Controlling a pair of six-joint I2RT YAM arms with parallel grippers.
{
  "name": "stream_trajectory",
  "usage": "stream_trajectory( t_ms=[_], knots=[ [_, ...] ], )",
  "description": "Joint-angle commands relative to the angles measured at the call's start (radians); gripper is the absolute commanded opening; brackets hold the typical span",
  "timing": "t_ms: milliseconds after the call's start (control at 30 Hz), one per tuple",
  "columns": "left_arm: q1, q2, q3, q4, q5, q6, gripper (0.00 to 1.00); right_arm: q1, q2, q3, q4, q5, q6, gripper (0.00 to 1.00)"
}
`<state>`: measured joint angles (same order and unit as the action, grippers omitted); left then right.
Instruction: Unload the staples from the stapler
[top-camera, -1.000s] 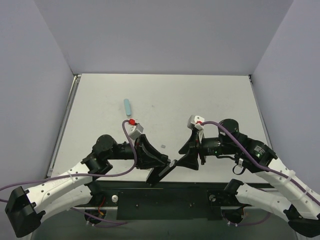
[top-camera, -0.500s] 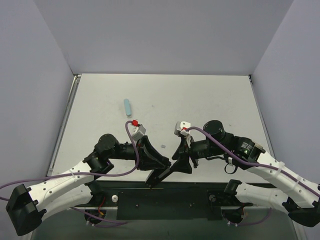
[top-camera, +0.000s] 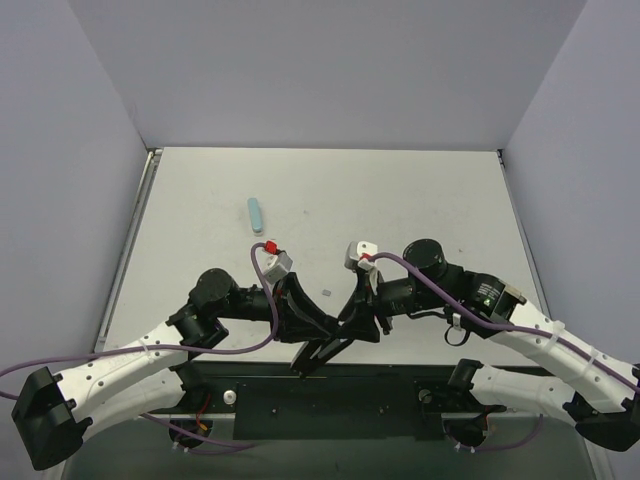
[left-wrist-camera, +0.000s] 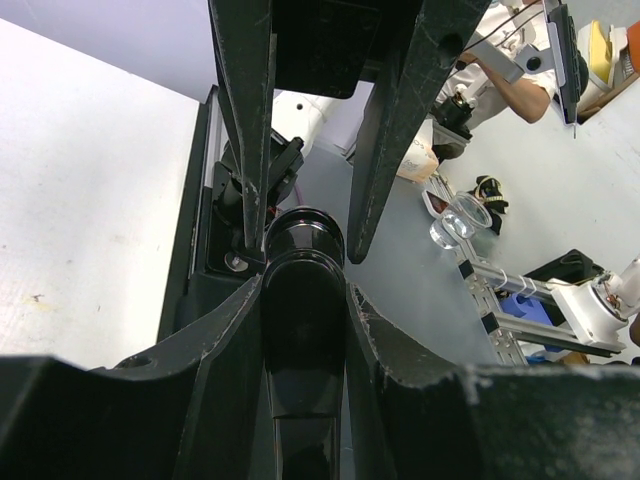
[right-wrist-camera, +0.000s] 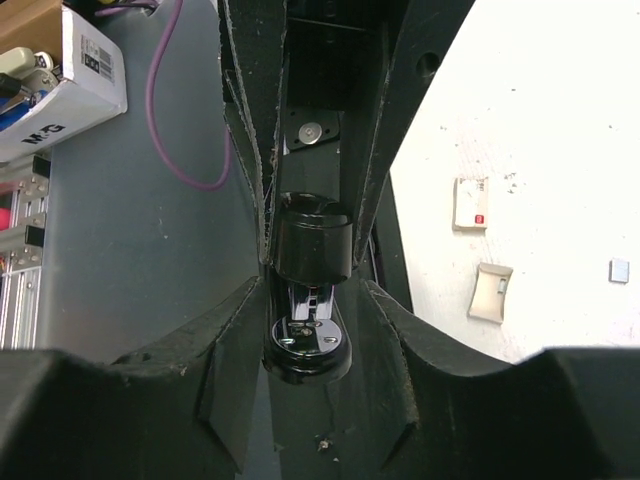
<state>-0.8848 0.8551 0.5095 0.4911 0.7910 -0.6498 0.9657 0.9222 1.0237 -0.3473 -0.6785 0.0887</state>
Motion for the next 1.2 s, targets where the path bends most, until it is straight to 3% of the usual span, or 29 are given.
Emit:
stream_trajectory(
  t_ms=[0,333,500,600,1167],
  knots=[
    [-0.008,-0.01,0.073,0.116,0.008,-0.013,0.0,0.016,0.004,-0.01,0.057,-0.038,-0.003,0.36],
    [-0.011,-0.005,0.09,0.11,-0.003,-0.008,0.0,0.03,-0.006,-0.05,0.06,-0.044,-0.004,0.3],
    [-0.02,0.009,0.093,0.121,-0.001,-0.008,0.0,0.03,-0.016,-0.063,0.074,-0.036,0.002,0.15],
    [-0.023,0.012,0.093,0.124,-0.006,-0.008,0.0,0.033,-0.019,-0.071,0.083,-0.02,0.009,0.0],
    [-0.049,-0.03,0.115,0.055,-0.078,0.029,0.0,0.037,-0.178,-0.289,0.165,0.033,0.127,0.0]
  ],
)
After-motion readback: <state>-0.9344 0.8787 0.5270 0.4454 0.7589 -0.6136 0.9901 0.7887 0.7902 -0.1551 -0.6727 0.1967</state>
